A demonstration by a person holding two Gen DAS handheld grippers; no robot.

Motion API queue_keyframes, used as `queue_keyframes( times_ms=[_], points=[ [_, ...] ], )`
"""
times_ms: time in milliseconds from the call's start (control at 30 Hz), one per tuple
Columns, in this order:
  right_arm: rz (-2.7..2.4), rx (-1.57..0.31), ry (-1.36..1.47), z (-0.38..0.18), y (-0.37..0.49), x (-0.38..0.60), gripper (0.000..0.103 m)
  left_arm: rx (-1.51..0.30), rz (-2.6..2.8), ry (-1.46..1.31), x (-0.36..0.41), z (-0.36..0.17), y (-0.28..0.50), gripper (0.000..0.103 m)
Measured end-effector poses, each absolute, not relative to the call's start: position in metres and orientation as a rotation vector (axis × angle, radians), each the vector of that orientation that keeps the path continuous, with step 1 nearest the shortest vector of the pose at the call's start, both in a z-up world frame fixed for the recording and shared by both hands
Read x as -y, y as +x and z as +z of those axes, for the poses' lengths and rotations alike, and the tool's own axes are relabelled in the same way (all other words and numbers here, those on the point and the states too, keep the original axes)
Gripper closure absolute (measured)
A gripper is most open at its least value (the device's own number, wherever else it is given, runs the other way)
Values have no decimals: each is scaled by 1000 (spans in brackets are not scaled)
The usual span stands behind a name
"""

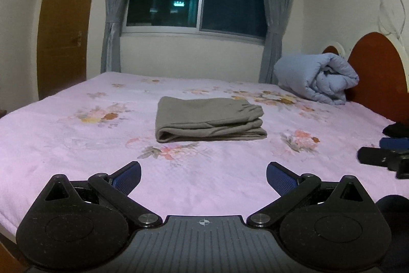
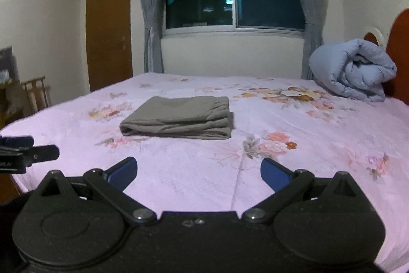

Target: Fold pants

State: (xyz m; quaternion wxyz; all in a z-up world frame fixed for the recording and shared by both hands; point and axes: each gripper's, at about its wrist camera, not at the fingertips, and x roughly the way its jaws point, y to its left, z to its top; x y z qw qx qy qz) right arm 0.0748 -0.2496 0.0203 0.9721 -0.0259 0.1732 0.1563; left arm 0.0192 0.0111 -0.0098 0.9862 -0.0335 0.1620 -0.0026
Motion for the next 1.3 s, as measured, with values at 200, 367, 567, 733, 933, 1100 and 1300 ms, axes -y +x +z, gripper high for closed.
queue_keyframes(
  times_ms=[200,367,567,733,933,1100,1300],
  points=[
    [314,-359,-18,19,78,248,6,-319,-7,-65,-6,-10,18,0],
    [315,-353,-7,19,76,249,6,-319,-13,-57,-4,-9,19,0],
    [317,-358,-8,20,76,250,6,-320,-11,-63,-5,-9,20,0],
    [319,-355,-16,20,75,248,6,-320,-14,-64,-5,-10,20,0],
    [321,-355,-20,20,74,247,6,-312,-19,-60,-3,-10,20,0],
    [320,-355,-19,20,74,247,6,-309,-18,-57,-3,-11,19,0],
    [321,-354,-22,20,74,246,6,-306,-17,-57,-3,-11,19,0]
  ],
)
